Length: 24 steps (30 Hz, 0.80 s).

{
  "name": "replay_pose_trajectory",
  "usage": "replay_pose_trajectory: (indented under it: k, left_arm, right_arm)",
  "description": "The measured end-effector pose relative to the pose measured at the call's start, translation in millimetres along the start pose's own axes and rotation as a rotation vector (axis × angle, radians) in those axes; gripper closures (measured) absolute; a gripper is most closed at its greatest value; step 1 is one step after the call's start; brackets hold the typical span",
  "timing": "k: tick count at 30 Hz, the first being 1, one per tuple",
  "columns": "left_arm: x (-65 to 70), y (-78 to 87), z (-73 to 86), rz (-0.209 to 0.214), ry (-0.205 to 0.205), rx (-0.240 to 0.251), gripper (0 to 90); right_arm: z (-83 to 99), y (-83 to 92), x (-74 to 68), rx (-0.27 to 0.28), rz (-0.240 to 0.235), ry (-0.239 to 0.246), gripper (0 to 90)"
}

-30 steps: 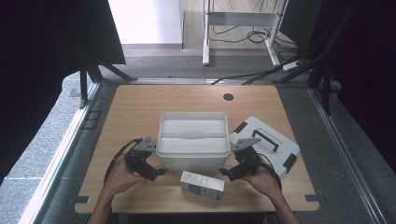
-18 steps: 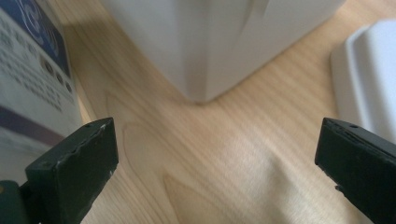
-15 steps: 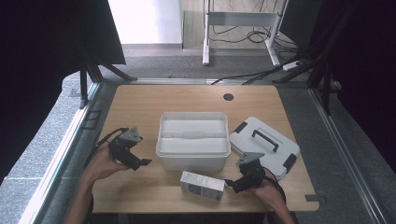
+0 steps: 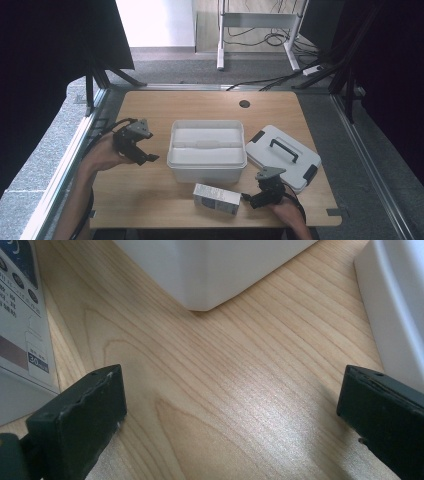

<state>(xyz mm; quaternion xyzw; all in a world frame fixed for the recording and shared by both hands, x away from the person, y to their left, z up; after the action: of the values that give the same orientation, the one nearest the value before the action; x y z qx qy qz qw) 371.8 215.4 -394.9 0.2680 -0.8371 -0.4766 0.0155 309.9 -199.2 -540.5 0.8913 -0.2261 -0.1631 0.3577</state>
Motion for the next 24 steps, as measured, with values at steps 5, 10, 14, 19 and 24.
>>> replay_pose_trajectory:
  k: [5, 10, 14, 19, 24]
  left_arm:
    - [-3.7, 5.0, -30.0, 0.017, -0.037, -0.003, 18.1]
    - [-2.7, 0.5, -51.8, 0.025, -0.075, -0.006, 24.9]
    - [0.2, -8.3, -74.9, 0.032, -0.123, 0.001, 30.8]
    - [7.9, -30.4, -105.2, 0.06, -0.18, -0.023, 39.4]
    - [14.5, -47.7, -121.4, 0.077, -0.208, -0.05, 47.1]
  right_arm:
    - [0.0, 0.0, 0.0, 0.001, 0.0, 0.0, 0.0]
    - [0.0, 0.0, 0.0, 0.001, 0.0, 0.0, 0.0]
    - [0.0, -0.1, 0.0, 0.001, 0.001, -0.001, 0.0]
    - [0.0, 0.0, 0.1, 0.001, 0.001, -0.001, 0.0]
    - [0.1, -0.1, 0.1, 0.002, 0.001, 0.0, 0.0]
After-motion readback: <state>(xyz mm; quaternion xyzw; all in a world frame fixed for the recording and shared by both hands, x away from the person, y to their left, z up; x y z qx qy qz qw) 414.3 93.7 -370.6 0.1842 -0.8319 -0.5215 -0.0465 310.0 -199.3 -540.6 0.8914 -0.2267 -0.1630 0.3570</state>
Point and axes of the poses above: each handheld gripper's, and its own axes: y roughly backward along the jaws, z roughly out of its underside, x roughly to its right, the point moved 3 cm from there along -y, roughly forward along the jaws, and after that the axes turned 10 degrees about -z, right-handed, at the moved point
